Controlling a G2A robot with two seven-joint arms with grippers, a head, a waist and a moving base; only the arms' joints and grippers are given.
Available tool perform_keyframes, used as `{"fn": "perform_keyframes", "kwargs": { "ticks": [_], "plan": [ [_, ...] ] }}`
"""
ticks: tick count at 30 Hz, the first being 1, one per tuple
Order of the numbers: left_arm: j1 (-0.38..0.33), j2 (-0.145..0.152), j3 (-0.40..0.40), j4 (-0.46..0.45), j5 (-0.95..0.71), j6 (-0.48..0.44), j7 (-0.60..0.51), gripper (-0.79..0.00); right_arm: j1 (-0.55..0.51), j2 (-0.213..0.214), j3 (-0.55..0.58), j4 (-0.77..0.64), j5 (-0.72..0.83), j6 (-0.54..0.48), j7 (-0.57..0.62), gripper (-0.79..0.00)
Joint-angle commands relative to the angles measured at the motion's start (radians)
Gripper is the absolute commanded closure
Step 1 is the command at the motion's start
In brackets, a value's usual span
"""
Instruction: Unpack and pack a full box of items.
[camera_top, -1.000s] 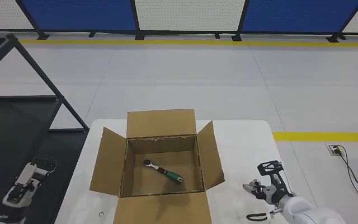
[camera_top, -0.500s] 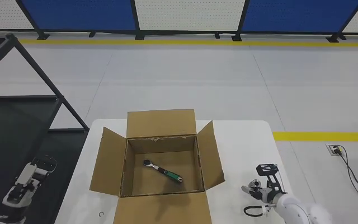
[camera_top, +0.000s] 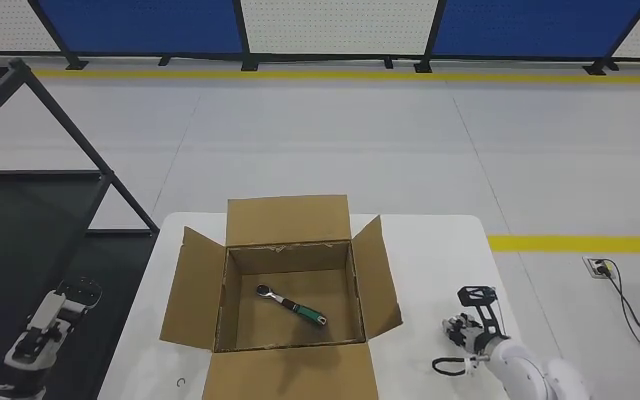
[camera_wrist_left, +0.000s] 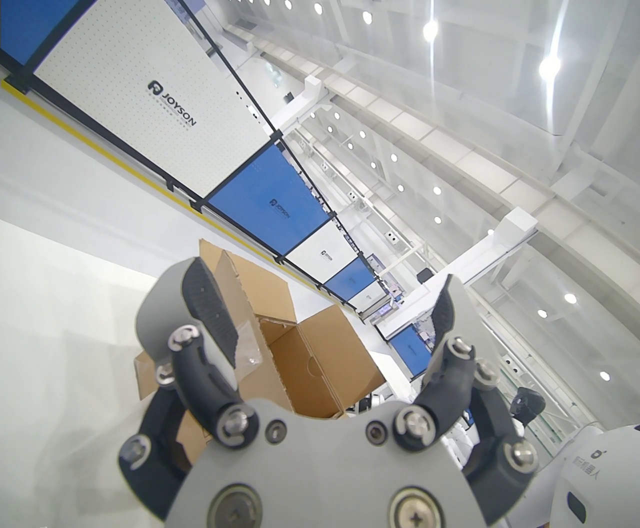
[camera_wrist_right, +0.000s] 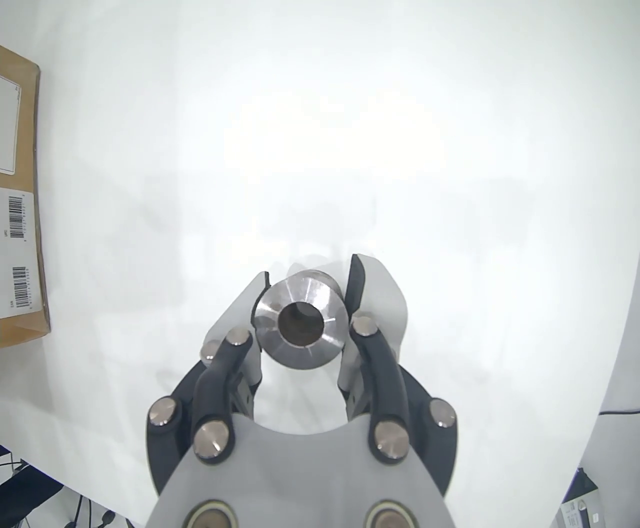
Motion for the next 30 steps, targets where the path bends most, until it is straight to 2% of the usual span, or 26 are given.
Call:
{"fn": "perform_keyframes", "kwargs": {
  "ticks": [1, 11, 19, 25, 27, 30],
  "plan": [
    [0.000, 0.000, 0.000, 0.000, 0.000, 0.000, 0.000, -0.785, -0.007, 0.002, -0.002, -0.050, -0.016, 0.014, 0.008, 0.000],
    [0.000, 0.000, 0.000, 0.000, 0.000, 0.000, 0.000, -0.785, 0.003, 0.011, -0.065, -0.362, -0.138, 0.016, 0.080, 0.000],
    [0.000, 0.000, 0.000, 0.000, 0.000, 0.000, 0.000, -0.785, 0.149, 0.009, -0.244, -0.573, -0.246, -0.077, 0.167, 0.000],
    [0.000, 0.000, 0.000, 0.000, 0.000, 0.000, 0.000, -0.785, 0.343, -0.008, -0.428, -0.558, -0.238, -0.151, 0.178, 0.000],
    [0.000, 0.000, 0.000, 0.000, 0.000, 0.000, 0.000, -0.785, 0.419, -0.020, -0.495, -0.508, -0.200, -0.169, 0.167, 0.000],
    [0.000, 0.000, 0.000, 0.000, 0.000, 0.000, 0.000, -0.785, 0.545, -0.045, -0.593, -0.378, -0.142, -0.144, 0.154, 0.000]
  ]
}}
